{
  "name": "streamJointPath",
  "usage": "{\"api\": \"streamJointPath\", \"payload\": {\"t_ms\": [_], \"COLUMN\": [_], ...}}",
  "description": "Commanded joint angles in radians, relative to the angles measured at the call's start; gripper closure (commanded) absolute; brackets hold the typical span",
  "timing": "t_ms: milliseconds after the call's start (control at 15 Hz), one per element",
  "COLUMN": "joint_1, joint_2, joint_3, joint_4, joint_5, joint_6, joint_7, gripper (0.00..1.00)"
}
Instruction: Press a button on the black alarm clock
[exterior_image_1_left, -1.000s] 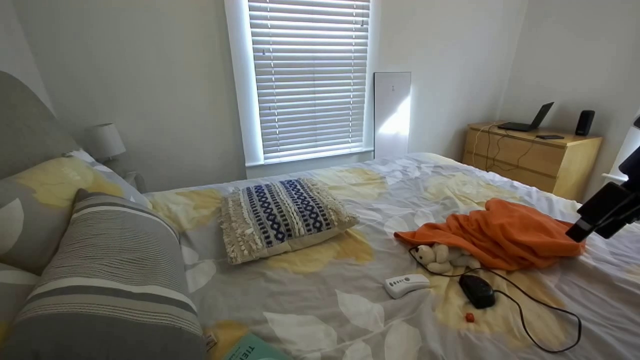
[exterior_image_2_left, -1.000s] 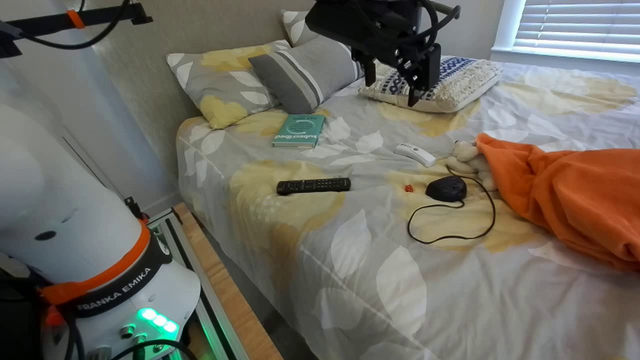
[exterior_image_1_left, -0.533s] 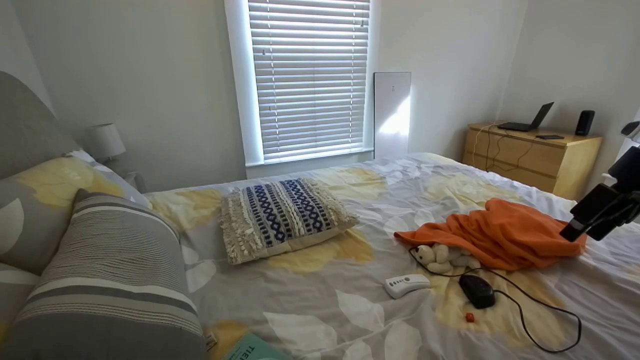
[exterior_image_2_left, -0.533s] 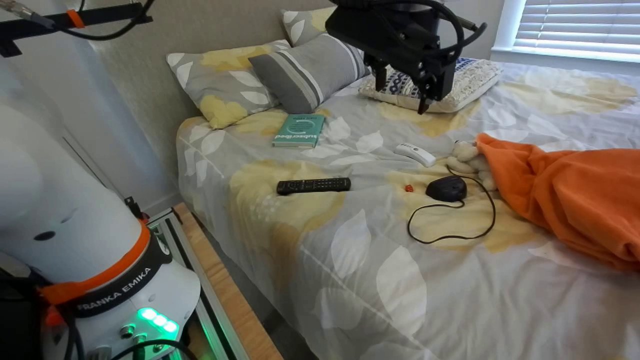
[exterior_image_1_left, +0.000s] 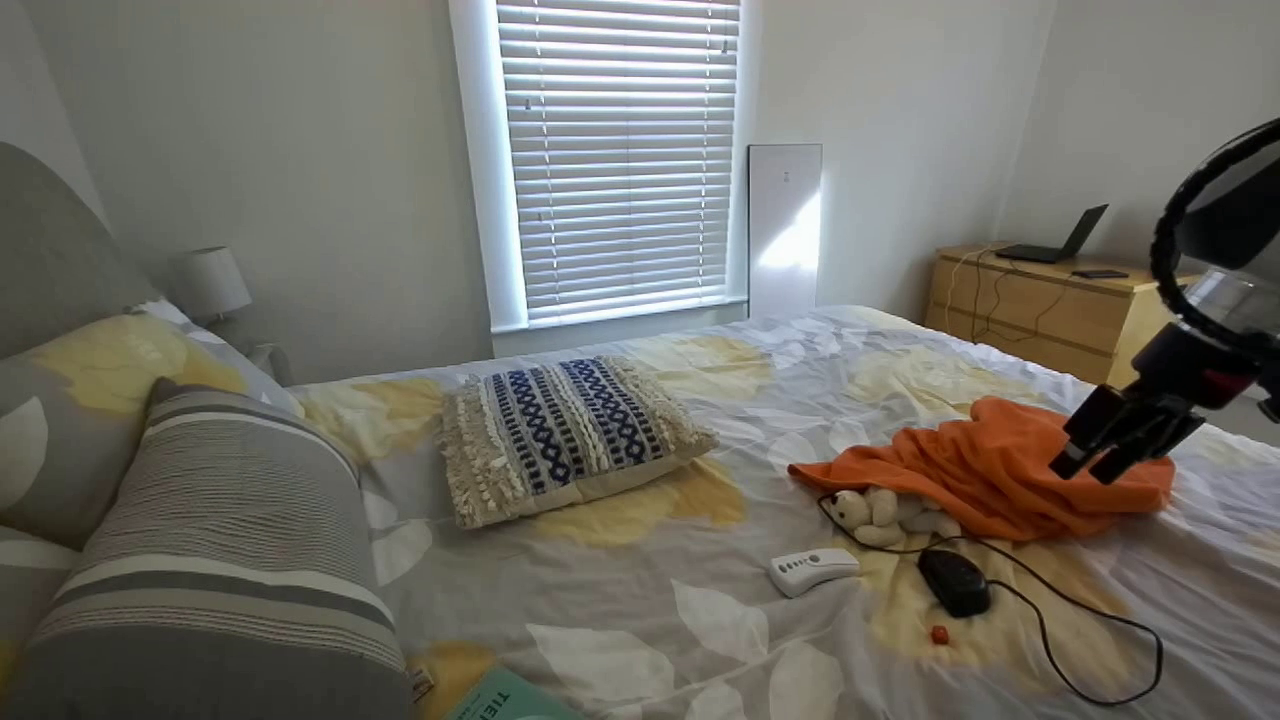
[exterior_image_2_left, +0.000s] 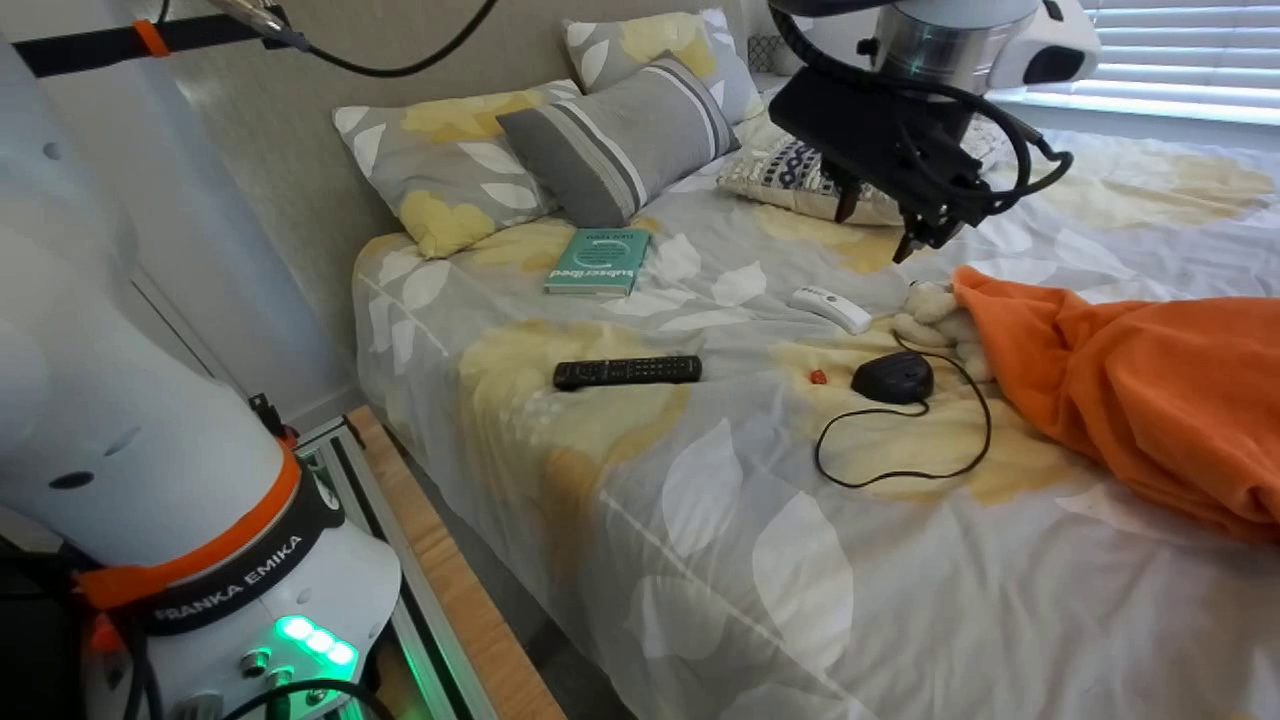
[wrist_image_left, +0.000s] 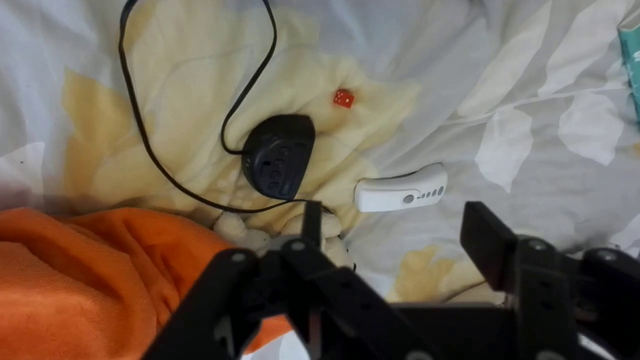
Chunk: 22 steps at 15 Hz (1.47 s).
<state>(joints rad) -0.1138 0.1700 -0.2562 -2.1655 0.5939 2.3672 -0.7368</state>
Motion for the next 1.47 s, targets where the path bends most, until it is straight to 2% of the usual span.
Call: {"api": "streamJointPath", "payload": {"t_ms": [0,267,400,667,1133,1200,1400], "joint_1": [-0.087,-0.124,-0.135,-0.153,-0.181,-0.194,-0.204], "joint_2": [0.16,0.278,0.32,0.399,0.512,0.467,0.494], "joint_3": [0.079,0.131,0.15,0.184,0.204,0.222,0.23], "joint_4": [0.155,0.249,0.27,0.305,0.373,0.331,0.352], "joint_5": [0.076,0.065,0.039,0.009,-0.096,-0.098,-0.115], "joint_6": [-0.013,0.035,0.019,0.023,0.111,0.094,0.113], "joint_7": [0.023,0.128,0.186,0.253,0.317,0.311,0.314], "gripper": [0.58,0.89,1.0,1.0,1.0,0.99,0.99]}}
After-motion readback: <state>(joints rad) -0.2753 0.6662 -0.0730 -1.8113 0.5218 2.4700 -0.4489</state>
